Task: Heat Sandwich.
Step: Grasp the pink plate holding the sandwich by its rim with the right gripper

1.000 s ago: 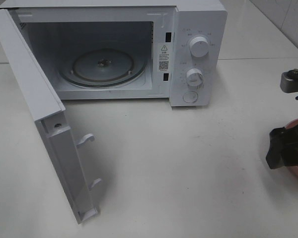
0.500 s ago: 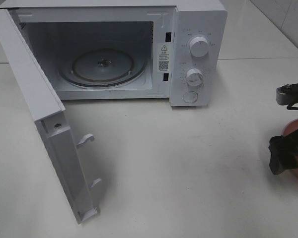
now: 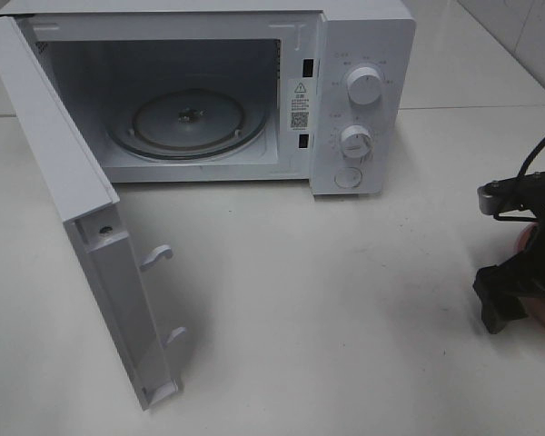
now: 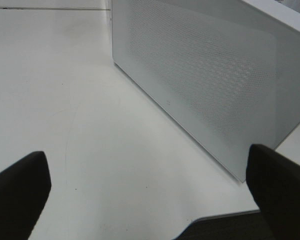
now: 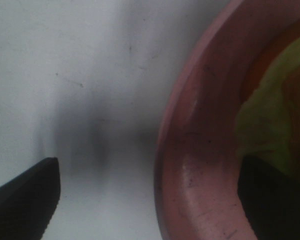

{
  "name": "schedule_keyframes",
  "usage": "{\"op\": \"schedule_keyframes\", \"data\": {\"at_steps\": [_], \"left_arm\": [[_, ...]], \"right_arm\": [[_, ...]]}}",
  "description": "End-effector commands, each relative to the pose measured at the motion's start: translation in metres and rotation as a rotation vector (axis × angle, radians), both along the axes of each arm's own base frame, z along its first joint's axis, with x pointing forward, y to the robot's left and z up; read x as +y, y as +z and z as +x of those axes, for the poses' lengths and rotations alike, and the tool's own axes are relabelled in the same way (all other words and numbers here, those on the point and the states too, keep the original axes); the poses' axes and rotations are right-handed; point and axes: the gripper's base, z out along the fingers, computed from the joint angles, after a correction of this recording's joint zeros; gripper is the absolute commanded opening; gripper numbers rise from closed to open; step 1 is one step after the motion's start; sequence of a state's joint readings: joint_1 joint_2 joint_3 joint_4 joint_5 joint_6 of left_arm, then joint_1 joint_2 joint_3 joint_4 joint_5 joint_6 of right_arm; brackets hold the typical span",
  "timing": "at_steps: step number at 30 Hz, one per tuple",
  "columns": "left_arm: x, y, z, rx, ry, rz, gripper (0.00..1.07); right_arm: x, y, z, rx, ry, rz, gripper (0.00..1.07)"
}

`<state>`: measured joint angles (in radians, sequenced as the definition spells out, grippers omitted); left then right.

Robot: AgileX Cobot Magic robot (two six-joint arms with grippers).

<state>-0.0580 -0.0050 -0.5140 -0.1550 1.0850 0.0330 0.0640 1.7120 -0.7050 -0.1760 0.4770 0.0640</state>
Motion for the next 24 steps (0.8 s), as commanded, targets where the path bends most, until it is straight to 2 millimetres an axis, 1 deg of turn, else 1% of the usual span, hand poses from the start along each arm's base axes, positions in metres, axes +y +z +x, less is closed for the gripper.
{"op": "schedule_keyframes", "data": {"at_steps": [1,6,7,8,9,10,11,12,13,14,15,16,17,18,19,20,24], "left_arm": [[0.0002,0.0008,-0.0032,-0.036,-0.006,-0.003,1.00],[0.0002,0.0008,-0.0032,-0.036,-0.006,-0.003,1.00],[0.0002,0.0008,-0.0032,-0.036,-0.006,-0.003,1.00],[0.0002,0.0008,-0.0032,-0.036,-0.006,-0.003,1.00],[0.0002,0.0008,-0.0032,-0.036,-0.006,-0.003,1.00],[0.0002,0.0008,-0.0032,-0.036,-0.006,-0.003,1.00],[0.0002,0.0008,-0.0032,-0.036,-0.006,-0.003,1.00],[0.0002,0.0008,-0.0032,-0.036,-0.006,-0.003,1.00],[0.0002,0.0008,-0.0032,-0.036,-0.006,-0.003,1.00],[0.0002,0.0008,-0.0032,-0.036,-0.006,-0.003,1.00],[0.0002,0.0008,-0.0032,-0.036,-0.006,-0.003,1.00],[0.0002,0.0008,-0.0032,-0.036,-0.006,-0.003,1.00],[0.0002,0.0008,-0.0032,-0.036,-0.006,-0.003,1.00],[0.0002,0.0008,-0.0032,-0.036,-0.006,-0.003,1.00],[0.0002,0.0008,-0.0032,-0.036,-0.006,-0.003,1.00],[0.0002,0.0008,-0.0032,-0.036,-0.006,-0.003,1.00],[0.0002,0.0008,-0.0032,-0.036,-0.006,-0.003,1.00]], "right_arm": [[-0.0007,-0.0038,0.0022,0.001,-0.006,-0.001,0.89],[-0.0007,-0.0038,0.0024,-0.002,-0.005,0.000,0.83],[-0.0007,-0.0038,0.0022,0.001,-0.006,-0.001,0.81],[-0.0008,-0.0038,0.0020,0.003,-0.006,-0.001,0.72],[-0.0008,-0.0038,0.0020,0.003,-0.006,-0.001,0.72],[-0.0008,-0.0038,0.0020,0.003,-0.007,-0.001,0.68],[-0.0008,-0.0038,0.0020,0.003,-0.008,-0.001,0.62],[-0.0008,-0.0038,0.0020,0.002,-0.017,-0.001,0.50],[-0.0009,-0.0038,0.0020,0.002,-0.020,-0.002,0.43],[-0.0009,-0.0038,0.0020,0.002,-0.020,-0.002,0.43],[-0.0010,-0.0038,0.0021,0.000,-0.023,-0.002,0.37],[-0.0013,-0.0037,0.0022,-0.001,-0.022,-0.006,0.27],[-0.0023,-0.0036,0.0023,-0.002,-0.021,-0.017,0.12],[-0.0030,-0.0035,0.0025,-0.004,-0.024,-0.024,0.04],[-0.0030,-0.0035,0.0025,-0.004,-0.024,-0.024,0.04],[-0.0035,-0.0035,0.0025,-0.005,-0.023,-0.030,0.00],[-0.0037,-0.0034,0.0025,-0.005,-0.026,-0.032,0.00]]}}
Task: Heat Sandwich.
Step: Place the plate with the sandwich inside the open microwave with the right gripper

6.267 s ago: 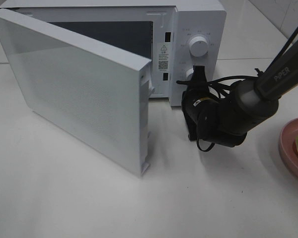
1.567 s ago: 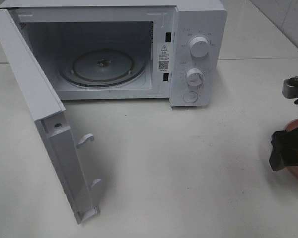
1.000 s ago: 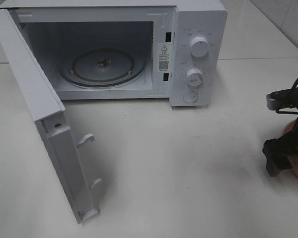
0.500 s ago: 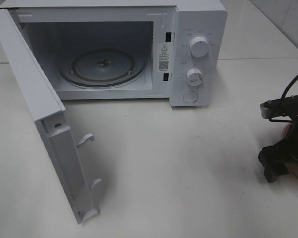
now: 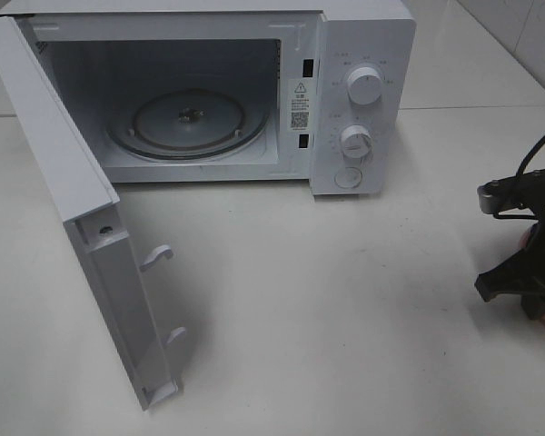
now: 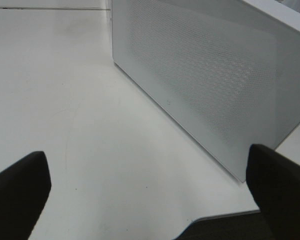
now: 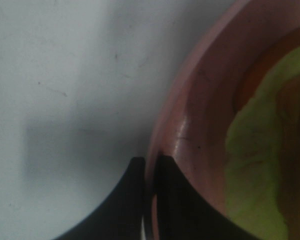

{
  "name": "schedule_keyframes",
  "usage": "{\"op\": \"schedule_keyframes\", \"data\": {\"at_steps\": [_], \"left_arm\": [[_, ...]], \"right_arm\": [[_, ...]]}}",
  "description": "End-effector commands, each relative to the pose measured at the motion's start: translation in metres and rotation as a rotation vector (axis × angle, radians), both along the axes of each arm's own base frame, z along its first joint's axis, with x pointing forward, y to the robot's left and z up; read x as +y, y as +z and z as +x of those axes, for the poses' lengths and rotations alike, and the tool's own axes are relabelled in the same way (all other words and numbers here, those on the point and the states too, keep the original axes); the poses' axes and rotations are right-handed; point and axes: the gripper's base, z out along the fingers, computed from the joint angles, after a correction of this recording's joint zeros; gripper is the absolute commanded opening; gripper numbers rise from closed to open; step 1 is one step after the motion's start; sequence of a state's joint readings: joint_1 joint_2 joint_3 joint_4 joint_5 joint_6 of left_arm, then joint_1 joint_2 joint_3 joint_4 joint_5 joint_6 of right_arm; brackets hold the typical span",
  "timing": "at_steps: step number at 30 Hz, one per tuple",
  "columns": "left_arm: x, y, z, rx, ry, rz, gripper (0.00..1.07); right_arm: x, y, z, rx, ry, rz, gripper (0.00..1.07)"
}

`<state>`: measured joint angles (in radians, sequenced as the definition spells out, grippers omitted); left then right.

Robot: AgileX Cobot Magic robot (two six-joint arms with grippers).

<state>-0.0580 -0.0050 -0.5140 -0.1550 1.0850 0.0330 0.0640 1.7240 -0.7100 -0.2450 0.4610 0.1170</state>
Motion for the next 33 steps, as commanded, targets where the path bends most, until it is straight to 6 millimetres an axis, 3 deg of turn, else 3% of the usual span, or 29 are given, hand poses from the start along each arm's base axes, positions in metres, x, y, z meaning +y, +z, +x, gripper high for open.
{"op": "schedule_keyframes", "data": {"at_steps": [1,14,33], "left_arm": [[0.000,0.001,-0.003,-0.036,-0.006,-0.003,1.00],[0.000,0.001,-0.003,-0.036,-0.006,-0.003,1.00],[0.000,0.001,-0.003,-0.036,-0.006,-0.003,1.00]], "right_arm": [[-0.001,-0.002,-0.001,0.011,-0.029,0.001,0.00],[0.001,0.009,-0.005,0.006,-0.033,-0.033,0.00],[0.028,0.014,-0.016,0.061,0.060,-0.221,0.00]]}}
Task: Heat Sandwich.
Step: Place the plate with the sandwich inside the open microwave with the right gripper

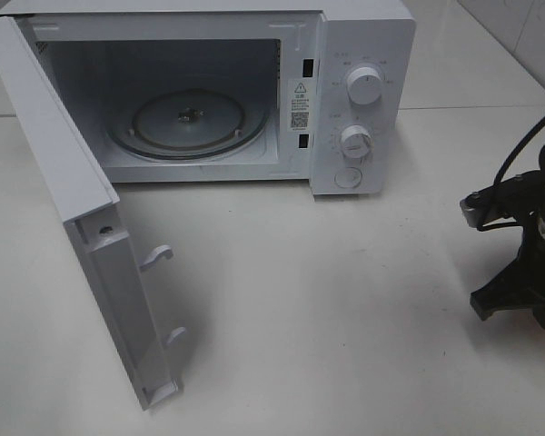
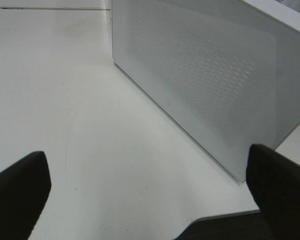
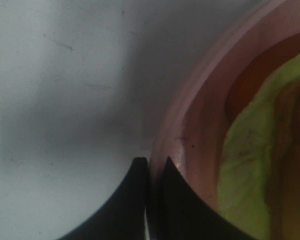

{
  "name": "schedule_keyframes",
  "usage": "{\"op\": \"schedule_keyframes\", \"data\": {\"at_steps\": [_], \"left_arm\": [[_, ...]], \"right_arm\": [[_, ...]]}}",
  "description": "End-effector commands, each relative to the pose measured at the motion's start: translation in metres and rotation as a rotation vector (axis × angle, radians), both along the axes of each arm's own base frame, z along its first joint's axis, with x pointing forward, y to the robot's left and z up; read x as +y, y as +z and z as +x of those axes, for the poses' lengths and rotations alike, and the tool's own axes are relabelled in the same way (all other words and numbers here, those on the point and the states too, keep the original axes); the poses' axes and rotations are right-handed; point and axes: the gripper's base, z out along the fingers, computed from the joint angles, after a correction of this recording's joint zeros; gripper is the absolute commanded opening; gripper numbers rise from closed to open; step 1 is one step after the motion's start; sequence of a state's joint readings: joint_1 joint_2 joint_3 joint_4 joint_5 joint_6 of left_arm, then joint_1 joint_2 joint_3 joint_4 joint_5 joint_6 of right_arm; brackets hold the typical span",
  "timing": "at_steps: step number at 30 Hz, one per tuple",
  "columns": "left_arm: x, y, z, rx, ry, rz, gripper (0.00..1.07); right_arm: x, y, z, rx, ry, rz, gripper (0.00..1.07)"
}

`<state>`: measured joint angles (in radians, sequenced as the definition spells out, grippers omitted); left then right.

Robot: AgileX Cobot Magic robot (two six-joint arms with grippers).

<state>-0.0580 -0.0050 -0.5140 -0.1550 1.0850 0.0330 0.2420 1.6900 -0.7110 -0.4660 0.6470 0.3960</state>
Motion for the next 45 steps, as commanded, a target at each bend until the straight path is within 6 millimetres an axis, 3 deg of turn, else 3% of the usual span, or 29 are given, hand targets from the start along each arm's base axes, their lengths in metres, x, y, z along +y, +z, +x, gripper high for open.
{"op": "schedule_keyframes", "data": {"at_steps": [1,22,45], "left_arm": [[0.000,0.001,-0.003,-0.036,-0.006,-0.003,1.00],[0.000,0.001,-0.003,-0.036,-0.006,-0.003,1.00],[0.000,0.001,-0.003,-0.036,-0.006,-0.003,1.00]], "right_arm": [[0.004,0.003,-0.004,0.016,0.033,-0.041,0.00],[0.038,0.038,-0.027,-0.015,0.185,-0.075,0.00],[0.085,0.067,-0.080,-0.033,0.521,-0.111,0.00]]}}
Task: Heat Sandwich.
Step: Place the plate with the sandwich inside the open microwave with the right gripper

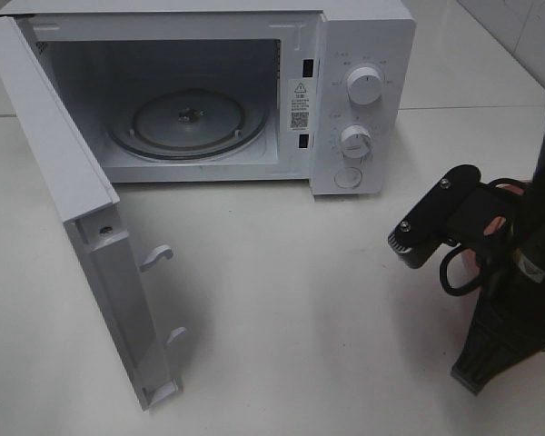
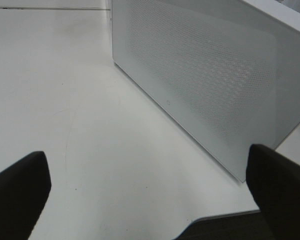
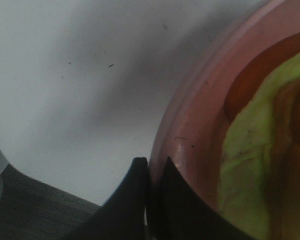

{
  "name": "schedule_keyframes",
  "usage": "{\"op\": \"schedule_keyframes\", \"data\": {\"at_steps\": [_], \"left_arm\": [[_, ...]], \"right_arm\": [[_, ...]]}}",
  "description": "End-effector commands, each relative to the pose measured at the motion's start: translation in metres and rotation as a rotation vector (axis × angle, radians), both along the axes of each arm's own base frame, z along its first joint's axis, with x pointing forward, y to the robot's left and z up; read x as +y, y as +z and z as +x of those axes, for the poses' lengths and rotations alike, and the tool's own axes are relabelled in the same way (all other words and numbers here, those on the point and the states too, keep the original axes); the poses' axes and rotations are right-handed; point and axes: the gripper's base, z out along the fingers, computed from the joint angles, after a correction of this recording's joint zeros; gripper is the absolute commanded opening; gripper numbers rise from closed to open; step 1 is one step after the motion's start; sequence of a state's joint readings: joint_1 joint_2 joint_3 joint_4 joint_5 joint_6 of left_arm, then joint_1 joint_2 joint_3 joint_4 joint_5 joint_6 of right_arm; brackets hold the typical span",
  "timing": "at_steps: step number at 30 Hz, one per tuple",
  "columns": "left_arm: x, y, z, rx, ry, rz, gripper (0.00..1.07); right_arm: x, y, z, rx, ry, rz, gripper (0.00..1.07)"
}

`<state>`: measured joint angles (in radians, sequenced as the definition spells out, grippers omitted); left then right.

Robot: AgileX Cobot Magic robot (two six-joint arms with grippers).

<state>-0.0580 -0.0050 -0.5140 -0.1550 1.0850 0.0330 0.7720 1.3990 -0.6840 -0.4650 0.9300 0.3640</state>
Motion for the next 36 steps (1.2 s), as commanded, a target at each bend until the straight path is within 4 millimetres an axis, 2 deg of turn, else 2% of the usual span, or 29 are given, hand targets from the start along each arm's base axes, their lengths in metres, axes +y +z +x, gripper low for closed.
{"op": "schedule_keyframes", "data": {"at_steps": [1,13,23,36], "left_arm": [[0.000,0.001,-0.003,-0.036,-0.006,-0.003,1.00],[0.000,0.001,-0.003,-0.036,-0.006,-0.003,1.00],[0.000,0.001,-0.003,-0.036,-0.006,-0.003,1.00],[0.000,0.001,-0.003,-0.036,-0.006,-0.003,1.00]], "right_arm": [[0.003,0.003,-0.007,0.003,0.068,-0.039,0.00],[0.026,0.008,-0.030,0.007,0.297,-0.046,0.00],[0.044,0.008,-0.048,0.038,0.581,-0.079,0.00],[0.053,0.007,-0.047,0.058,0.872,-0.098,0.00]]}}
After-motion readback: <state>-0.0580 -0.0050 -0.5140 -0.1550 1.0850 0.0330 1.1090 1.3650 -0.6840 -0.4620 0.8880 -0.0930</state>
